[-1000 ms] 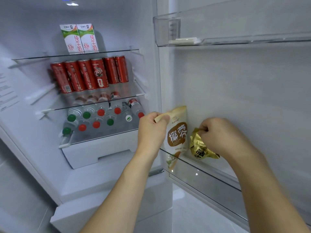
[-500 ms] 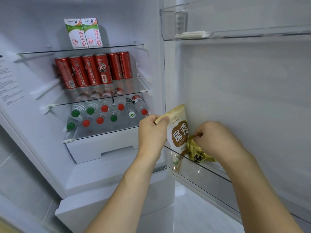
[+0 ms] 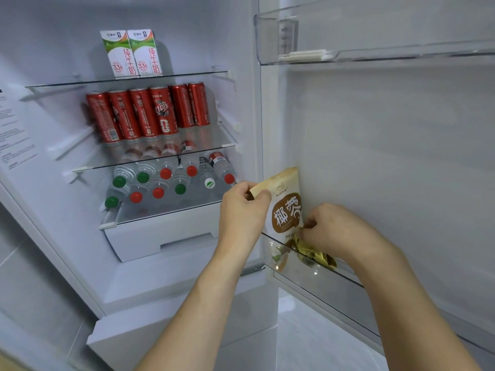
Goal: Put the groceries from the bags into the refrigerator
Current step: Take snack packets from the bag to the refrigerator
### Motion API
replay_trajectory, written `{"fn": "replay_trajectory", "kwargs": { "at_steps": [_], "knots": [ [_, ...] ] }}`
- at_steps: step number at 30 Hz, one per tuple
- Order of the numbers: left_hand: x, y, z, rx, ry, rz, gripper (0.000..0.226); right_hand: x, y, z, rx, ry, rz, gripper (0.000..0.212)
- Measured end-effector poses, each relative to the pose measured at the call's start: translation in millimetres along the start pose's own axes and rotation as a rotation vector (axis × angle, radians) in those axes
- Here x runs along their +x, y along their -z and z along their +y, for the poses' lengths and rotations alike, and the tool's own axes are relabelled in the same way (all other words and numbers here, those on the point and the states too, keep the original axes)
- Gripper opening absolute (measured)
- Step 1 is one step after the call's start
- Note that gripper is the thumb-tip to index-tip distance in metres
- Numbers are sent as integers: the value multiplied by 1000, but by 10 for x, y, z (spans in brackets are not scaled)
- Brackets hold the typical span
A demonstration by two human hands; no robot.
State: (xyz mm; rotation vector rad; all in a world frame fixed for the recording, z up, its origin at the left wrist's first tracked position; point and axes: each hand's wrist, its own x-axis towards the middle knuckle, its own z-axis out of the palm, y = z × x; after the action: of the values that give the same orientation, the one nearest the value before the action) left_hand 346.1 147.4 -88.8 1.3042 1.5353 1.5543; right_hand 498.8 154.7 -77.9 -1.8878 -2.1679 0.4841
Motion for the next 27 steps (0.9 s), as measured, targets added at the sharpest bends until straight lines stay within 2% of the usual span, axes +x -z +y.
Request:
{"fn": "replay_trajectory", "kwargs": {
  "at_steps": [5, 12, 17, 21, 27],
  "knots": [
    [-3, -2, -10, -8, -3, -9, 6, -10, 46, 36, 8, -46, -59, 29],
    [-24, -3, 18, -3, 1, -17, 7, -52, 55, 34, 11, -29, -107, 28],
    [-21, 16, -5, -32, 14, -19, 9, -63, 88, -23, -9, -11, -58, 31],
    [-20, 66, -24, -58, -16, -1, 25, -89, 131, -120, -10, 48, -12, 28],
    [-8, 260, -19, -80, -58, 45, 27, -185, 200, -351, -3, 99, 52, 28]
  ]
}}
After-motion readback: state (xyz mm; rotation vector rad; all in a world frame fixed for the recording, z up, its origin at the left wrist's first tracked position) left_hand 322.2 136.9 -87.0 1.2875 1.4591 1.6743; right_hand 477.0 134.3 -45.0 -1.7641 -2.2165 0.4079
